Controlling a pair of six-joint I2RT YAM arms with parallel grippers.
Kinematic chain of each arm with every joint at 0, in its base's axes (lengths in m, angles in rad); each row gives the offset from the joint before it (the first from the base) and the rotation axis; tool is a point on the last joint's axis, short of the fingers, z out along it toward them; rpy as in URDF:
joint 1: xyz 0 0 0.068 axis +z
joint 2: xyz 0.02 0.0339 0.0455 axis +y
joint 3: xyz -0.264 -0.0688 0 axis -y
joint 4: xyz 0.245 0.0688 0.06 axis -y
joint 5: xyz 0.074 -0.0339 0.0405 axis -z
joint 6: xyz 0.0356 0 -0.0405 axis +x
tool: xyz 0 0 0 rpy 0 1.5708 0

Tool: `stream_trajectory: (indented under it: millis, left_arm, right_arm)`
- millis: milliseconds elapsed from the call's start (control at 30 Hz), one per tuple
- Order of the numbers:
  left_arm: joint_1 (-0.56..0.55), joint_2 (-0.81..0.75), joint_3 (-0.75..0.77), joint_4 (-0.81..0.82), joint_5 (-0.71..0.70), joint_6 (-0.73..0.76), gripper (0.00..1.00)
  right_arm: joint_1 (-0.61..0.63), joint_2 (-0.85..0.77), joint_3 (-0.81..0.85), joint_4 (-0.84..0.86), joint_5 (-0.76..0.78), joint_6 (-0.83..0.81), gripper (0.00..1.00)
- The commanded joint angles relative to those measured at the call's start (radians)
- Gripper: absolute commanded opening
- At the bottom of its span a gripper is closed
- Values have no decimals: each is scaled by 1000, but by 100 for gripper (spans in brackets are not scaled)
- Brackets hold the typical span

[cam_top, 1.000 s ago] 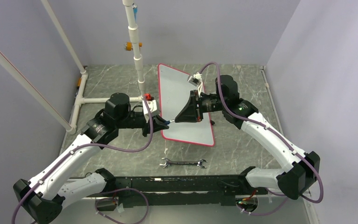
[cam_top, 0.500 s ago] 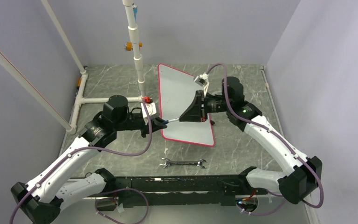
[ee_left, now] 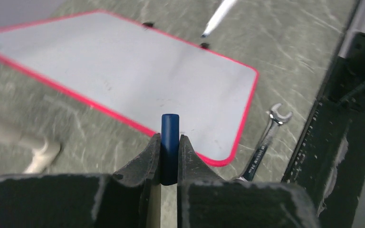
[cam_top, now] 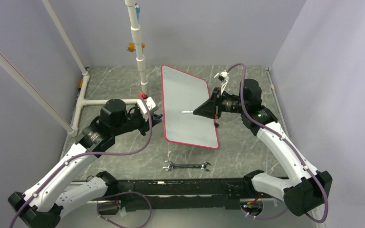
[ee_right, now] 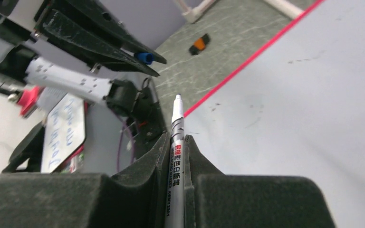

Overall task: Write a sentence on the whiteboard
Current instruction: Open the pen cap from the whiteboard marker, then place the pen cap at the center of the board.

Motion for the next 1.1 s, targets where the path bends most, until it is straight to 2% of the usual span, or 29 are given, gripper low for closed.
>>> stream_trajectory:
  millis: [0,67,233,467,633,933,1067]
  left_arm:
    - [3,-31,-47,-28,-326,-202,0]
    - [2,-41,-79,-60,-466,-320,0]
    - [3,-79,-169,-160,-770,-603,0]
    - [5,-59,-362,-140,-935,-806,0]
    - [14,22,-426,-121,-961,-896,0]
    - [19,232,-384,-116,-927,-912,0]
    - [22,252,-403,-79,-913,-919,10]
  right_arm:
    - [-13,-3,7,-16,211,13,0]
    - [-21,-3,-5,-14,293,32,0]
    - [-47,-40,-52,8,386,71,0]
    - [-53,-72,-94,-19,495,82,0]
    - [-55,-79,-104,-57,525,71,0]
    - [-60,-117,-140,-69,613,66,0]
    - [-65,-142,-154,-77,657,64,0]
